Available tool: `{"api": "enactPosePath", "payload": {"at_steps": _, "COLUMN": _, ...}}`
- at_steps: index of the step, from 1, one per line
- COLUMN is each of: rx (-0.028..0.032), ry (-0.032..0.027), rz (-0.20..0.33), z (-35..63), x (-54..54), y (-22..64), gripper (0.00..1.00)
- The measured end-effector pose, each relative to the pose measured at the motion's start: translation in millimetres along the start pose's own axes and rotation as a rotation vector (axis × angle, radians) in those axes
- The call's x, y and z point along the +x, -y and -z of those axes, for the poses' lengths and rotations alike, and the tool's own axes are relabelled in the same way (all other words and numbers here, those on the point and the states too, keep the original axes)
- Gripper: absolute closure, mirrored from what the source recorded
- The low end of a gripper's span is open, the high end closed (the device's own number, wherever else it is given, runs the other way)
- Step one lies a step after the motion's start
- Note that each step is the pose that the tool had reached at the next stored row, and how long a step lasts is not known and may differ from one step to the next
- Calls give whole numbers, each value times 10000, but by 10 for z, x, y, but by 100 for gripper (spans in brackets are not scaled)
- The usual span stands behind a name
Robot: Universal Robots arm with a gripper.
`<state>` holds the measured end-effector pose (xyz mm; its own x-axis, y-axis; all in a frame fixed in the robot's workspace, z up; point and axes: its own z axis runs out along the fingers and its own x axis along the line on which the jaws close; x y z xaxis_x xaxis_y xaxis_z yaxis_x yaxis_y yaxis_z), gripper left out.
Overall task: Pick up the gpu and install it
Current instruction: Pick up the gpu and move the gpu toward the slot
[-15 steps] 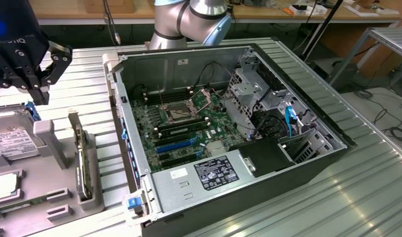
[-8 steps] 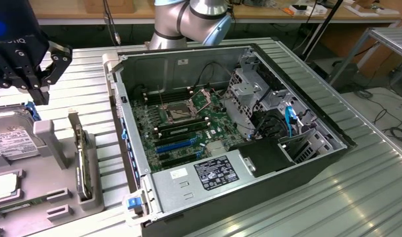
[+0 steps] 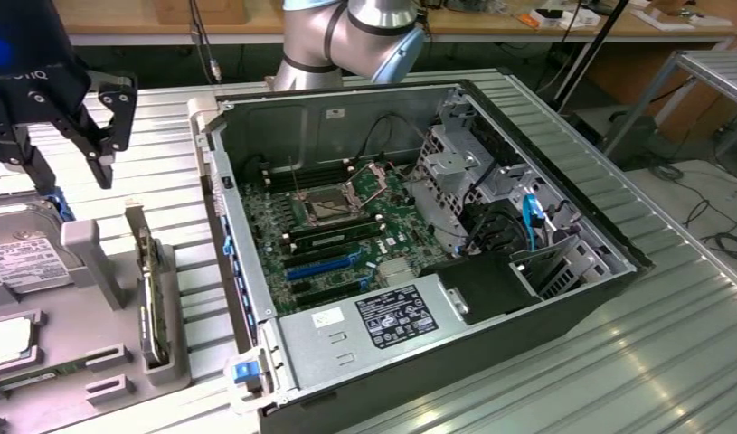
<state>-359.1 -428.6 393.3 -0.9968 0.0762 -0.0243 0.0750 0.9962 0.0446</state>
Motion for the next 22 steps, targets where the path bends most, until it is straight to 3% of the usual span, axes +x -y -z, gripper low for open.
{"api": "enactPosePath", "payload": {"at_steps": 9, "rx": 1, "ry": -1, "rz": -1, "z": -8, "x": -22, "y": -1, "gripper": 52}}
{"api": "enactPosePath", "payload": {"at_steps": 22, "rx": 1, "ry": -1, "rz": 0, "z": -179, "x": -17, "y": 7, "gripper": 52}}
